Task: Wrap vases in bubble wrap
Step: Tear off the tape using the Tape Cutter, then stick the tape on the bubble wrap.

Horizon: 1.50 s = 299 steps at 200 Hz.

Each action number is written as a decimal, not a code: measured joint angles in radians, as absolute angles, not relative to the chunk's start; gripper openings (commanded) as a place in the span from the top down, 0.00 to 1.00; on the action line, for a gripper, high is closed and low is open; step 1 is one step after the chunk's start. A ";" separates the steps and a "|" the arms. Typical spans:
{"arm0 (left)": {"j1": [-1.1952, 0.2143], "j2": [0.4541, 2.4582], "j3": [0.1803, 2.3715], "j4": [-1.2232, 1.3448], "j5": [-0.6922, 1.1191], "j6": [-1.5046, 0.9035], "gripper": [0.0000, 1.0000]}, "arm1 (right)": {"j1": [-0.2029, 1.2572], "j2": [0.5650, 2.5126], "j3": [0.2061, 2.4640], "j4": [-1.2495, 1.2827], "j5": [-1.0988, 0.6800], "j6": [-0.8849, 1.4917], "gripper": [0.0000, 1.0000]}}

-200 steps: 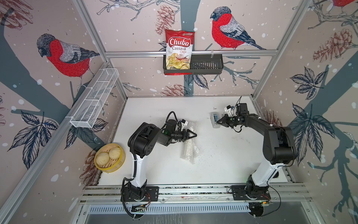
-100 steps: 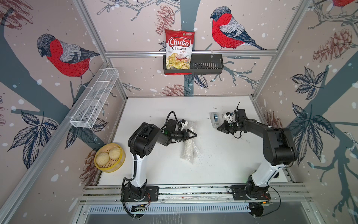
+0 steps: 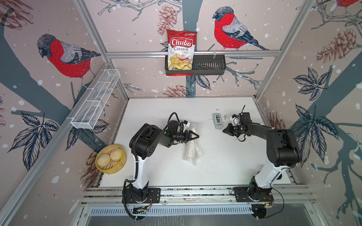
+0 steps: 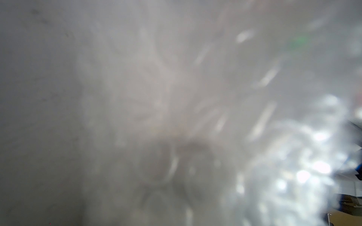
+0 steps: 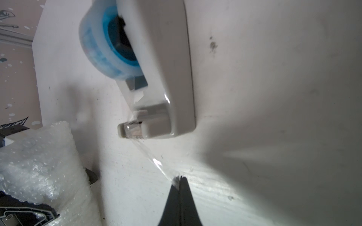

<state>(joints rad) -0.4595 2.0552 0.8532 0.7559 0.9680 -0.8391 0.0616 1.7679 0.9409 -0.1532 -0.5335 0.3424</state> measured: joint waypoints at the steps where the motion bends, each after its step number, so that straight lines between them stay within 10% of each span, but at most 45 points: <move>1: -0.459 2.055 0.853 0.756 0.968 -0.839 0.68 | 0.061 1.768 0.941 -0.152 -0.533 0.342 1.00; 99: -0.459 2.055 0.853 0.756 0.968 -0.839 0.68 | 0.018 1.734 0.948 -0.204 -0.461 0.350 0.99; 193: -0.440 2.061 0.884 0.681 0.990 -0.792 0.70 | 0.406 1.502 0.880 -0.209 -0.745 0.202 1.00; 299: -0.431 2.046 0.944 0.492 0.934 -0.683 0.75 | 0.606 1.696 1.043 -0.441 -0.717 0.017 1.00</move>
<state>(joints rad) -0.4309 2.0460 0.9443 0.4923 0.9340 -0.6830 0.6060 1.6962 1.0431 -0.4408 -0.7174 0.0174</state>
